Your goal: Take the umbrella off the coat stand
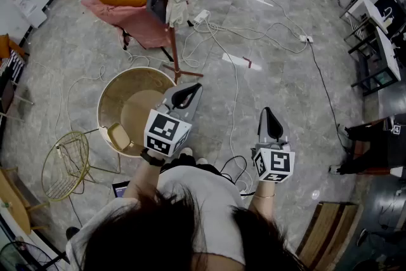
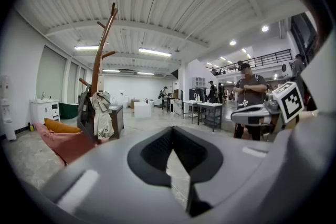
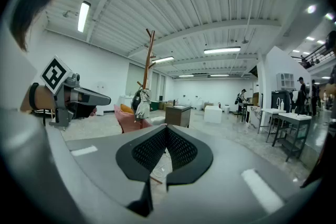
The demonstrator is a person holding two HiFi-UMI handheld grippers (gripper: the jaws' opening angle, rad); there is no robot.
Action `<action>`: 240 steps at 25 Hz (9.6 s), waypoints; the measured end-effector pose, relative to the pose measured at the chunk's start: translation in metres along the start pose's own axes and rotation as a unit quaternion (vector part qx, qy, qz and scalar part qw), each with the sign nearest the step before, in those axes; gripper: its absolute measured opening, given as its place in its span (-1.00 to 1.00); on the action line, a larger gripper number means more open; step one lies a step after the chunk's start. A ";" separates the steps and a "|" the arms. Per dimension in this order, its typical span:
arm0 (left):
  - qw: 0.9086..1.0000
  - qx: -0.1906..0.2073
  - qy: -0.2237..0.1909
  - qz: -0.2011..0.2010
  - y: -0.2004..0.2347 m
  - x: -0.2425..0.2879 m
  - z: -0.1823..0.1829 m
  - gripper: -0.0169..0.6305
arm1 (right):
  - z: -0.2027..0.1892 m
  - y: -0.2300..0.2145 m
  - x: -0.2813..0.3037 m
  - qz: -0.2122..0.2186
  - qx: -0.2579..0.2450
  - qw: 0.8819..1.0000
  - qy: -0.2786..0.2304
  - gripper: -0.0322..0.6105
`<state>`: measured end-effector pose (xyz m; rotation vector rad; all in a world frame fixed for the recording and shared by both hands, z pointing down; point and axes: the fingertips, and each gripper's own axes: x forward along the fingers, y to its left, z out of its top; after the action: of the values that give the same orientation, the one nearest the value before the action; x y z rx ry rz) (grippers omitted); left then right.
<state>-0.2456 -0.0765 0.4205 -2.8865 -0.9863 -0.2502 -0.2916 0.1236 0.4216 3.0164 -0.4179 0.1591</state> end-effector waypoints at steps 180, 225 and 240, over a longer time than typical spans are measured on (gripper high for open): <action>0.848 -0.077 -0.008 0.524 0.353 0.212 0.024 0.09 | 0.047 0.054 0.582 0.601 -0.016 0.798 0.036 -0.89; 0.884 0.038 -0.073 0.460 0.277 0.269 0.169 0.09 | 0.091 -0.067 0.587 0.521 0.083 0.849 -0.016 -0.89; 0.927 0.007 -0.068 0.369 0.281 0.338 0.142 0.09 | 0.083 -0.114 0.599 0.444 0.066 0.894 -0.007 -0.89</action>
<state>0.2089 -0.0772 0.3349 -3.0337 0.1411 0.0177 0.3203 0.0655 0.4001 2.6779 -1.8077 0.2239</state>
